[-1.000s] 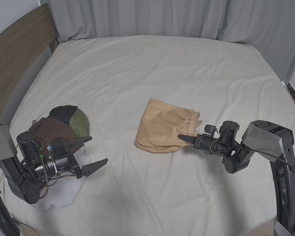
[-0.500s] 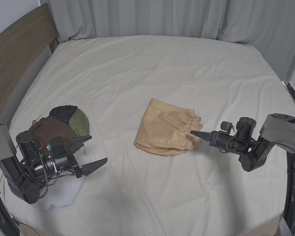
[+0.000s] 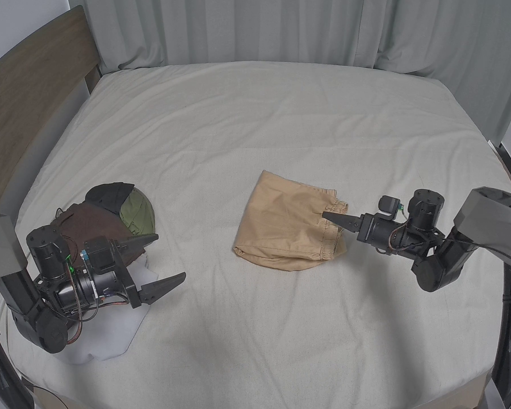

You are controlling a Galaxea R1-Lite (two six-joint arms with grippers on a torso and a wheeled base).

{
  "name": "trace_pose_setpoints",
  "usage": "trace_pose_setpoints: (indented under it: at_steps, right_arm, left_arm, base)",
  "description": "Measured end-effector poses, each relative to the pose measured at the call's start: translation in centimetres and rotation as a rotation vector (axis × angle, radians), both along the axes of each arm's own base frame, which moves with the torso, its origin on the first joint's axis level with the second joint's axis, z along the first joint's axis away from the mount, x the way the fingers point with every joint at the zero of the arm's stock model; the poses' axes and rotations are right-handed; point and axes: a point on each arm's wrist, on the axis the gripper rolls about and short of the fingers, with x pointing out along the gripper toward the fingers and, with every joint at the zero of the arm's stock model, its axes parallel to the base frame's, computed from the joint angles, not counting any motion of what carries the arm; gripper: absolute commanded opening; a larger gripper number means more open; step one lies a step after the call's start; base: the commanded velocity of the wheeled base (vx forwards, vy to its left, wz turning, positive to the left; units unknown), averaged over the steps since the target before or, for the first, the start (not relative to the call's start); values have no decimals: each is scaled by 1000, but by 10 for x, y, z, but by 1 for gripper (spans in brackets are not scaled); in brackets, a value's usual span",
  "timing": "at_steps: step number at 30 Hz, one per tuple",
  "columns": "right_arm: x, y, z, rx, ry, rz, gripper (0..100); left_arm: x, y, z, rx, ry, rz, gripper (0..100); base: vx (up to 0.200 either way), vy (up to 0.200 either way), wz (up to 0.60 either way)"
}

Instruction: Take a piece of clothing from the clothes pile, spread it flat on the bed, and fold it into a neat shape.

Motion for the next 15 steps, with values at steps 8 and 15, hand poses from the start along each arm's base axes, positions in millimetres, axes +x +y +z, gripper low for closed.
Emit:
trace_pose_setpoints:
  at_steps: [8,15]
  right_arm:
    - [19,24,-42,-15,31,-15,100]
    - [17,26,-49,-13,21,-14,100]
  left_arm:
    - [0,0,0,0,1,1,100]
    - [-2,0,-1,0,9,-7,100]
  base:
    - [0,0,0]
    - [0,0,0]
